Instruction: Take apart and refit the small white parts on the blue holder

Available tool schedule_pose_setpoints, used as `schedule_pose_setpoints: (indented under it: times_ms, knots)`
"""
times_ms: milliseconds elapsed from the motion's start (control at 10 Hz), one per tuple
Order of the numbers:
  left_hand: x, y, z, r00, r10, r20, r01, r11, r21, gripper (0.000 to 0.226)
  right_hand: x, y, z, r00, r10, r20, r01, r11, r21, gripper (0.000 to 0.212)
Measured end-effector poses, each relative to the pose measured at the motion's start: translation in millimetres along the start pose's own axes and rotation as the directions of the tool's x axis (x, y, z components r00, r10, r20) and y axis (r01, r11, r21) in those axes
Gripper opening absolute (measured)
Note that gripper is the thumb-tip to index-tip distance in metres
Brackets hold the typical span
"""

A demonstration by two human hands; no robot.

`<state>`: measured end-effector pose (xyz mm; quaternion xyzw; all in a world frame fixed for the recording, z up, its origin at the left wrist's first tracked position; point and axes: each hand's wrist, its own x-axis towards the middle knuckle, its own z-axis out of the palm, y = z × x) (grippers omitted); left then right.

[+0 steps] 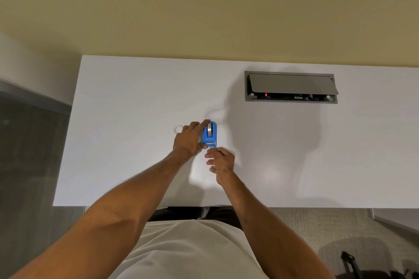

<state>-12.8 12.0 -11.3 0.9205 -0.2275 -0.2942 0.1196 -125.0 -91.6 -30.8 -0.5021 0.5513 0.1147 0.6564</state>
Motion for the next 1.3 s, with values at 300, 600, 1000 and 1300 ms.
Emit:
schedule_pose_setpoints:
  times_ms: [300,600,1000,1300]
  knots:
    - [-1,0,0,1.000,-0.002,-0.002,0.002,1.000,-0.018,0.095,12,1,5,0.996,-0.086,-0.029,0.084,0.994,-0.073,0.016]
    - [0,-5,-4,0.998,0.031,0.063,-0.033,0.999,0.042,0.104,15,1,10,0.996,-0.077,-0.040,0.075,0.995,-0.061,0.018]
    - [-1,-4,-9,0.990,0.029,0.139,-0.023,0.999,-0.041,0.109,20,-2,3,0.999,0.022,-0.031,-0.027,0.986,-0.163,0.033]
    - [-19,2,-17,0.994,-0.027,0.111,0.038,0.995,-0.097,0.090,25,-14,-18,0.965,-0.263,-0.015,0.194,0.746,-0.637,0.020]
